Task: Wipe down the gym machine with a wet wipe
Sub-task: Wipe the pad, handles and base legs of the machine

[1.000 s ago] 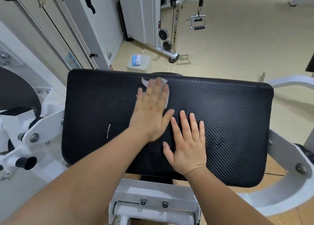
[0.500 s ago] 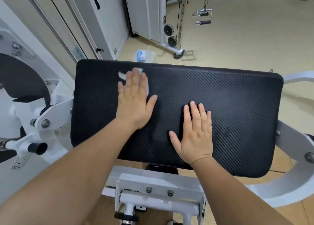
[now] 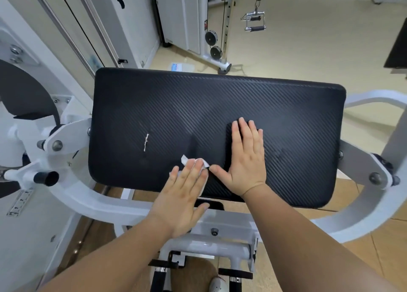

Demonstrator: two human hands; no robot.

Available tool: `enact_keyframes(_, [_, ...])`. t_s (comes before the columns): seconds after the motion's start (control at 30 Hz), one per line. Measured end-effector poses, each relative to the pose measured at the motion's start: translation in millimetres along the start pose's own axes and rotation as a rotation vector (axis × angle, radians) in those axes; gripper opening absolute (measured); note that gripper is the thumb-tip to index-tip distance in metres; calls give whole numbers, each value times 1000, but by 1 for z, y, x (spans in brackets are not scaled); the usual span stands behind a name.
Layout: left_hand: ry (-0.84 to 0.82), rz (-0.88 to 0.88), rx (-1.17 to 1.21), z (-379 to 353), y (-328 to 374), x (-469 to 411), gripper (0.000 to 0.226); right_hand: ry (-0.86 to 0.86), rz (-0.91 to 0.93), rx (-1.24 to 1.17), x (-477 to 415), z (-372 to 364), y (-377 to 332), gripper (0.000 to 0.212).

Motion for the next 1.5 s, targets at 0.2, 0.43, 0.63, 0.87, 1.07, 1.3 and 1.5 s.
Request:
enact_keyframes(0.2, [-11, 304, 37, 6, -30, -12, 85, 27, -155, 84, 19, 21, 23, 86])
enact_keyframes(0.43, [21, 406, 123, 4, 32, -42, 96, 49, -513, 222, 64, 40, 101, 85])
enact_keyframes(0.63, [22, 213, 81, -13, 99, -33, 89, 53, -487, 263, 72, 32, 105, 86])
enact_keyframes(0.87, [64, 411, 38, 9, 23, -71, 84, 85, -478, 246, 73, 30, 106, 87])
enact_keyframes(1.07, [64, 553, 140, 33, 0, -130, 95, 101, -479, 246, 75, 28, 107, 90])
enact_keyframes(1.3, [52, 1, 57, 27, 106, -155, 85, 141, -460, 237, 76, 26, 108, 87])
enact_keyframes(1.5, [76, 385, 32, 62, 8, -212, 84, 128, -470, 238, 76, 25, 108, 89])
Point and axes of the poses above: each hand's wrist, its own x-axis away from the middle knuckle, its own z-axis out of the back of the hand, y = z × x, the point moved 4 cm from there along -x, towards the middle knuckle, and after that the axes turned 7 degrees about y, right-handed, at the moved point
